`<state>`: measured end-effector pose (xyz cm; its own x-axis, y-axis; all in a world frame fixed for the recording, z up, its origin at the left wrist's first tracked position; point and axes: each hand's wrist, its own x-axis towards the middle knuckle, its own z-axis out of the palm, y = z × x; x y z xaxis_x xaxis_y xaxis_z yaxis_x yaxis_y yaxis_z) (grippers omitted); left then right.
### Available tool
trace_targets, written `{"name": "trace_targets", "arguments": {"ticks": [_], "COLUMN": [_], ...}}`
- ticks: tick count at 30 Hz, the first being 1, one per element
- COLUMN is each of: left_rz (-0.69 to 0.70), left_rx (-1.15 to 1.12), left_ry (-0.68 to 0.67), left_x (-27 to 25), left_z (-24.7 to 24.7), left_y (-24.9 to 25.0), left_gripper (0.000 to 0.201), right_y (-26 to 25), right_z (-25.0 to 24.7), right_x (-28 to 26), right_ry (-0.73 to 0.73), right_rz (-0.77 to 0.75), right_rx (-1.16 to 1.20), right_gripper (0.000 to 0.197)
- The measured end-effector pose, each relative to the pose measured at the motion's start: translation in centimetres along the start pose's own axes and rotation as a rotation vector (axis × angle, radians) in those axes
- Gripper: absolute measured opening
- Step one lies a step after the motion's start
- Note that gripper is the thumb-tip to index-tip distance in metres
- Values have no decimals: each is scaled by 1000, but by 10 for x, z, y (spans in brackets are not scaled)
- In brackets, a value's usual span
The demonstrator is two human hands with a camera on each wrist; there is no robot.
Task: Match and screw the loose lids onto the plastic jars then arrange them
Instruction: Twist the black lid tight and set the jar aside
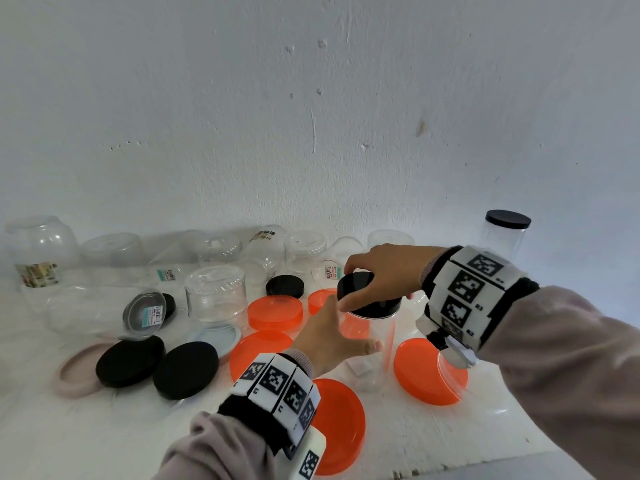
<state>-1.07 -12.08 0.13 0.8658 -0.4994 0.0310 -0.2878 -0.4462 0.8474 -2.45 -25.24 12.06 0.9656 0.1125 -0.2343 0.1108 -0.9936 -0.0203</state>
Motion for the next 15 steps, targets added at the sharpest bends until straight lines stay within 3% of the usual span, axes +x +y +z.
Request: {"name": "trace_targets", "arguments": {"ticks": [5, 13, 15], "left_rz": [10, 1, 0], "left_rx": [-14, -6, -4], "left_ry": [10, 4, 6], "left_x": [-1, 0, 1], "left_z": [0, 0, 0], "left_y": [0, -1, -2], "left_gripper": [89, 86, 87], "right_y": [7, 2, 3], "right_z": [-10, 2, 1], "right_x": [-6, 2, 2], "right_ry": [-135, 0, -26], "right_rz": [-69, 9, 7], "right_rx": [64, 14, 20], "right_gripper": [74, 73, 76]}}
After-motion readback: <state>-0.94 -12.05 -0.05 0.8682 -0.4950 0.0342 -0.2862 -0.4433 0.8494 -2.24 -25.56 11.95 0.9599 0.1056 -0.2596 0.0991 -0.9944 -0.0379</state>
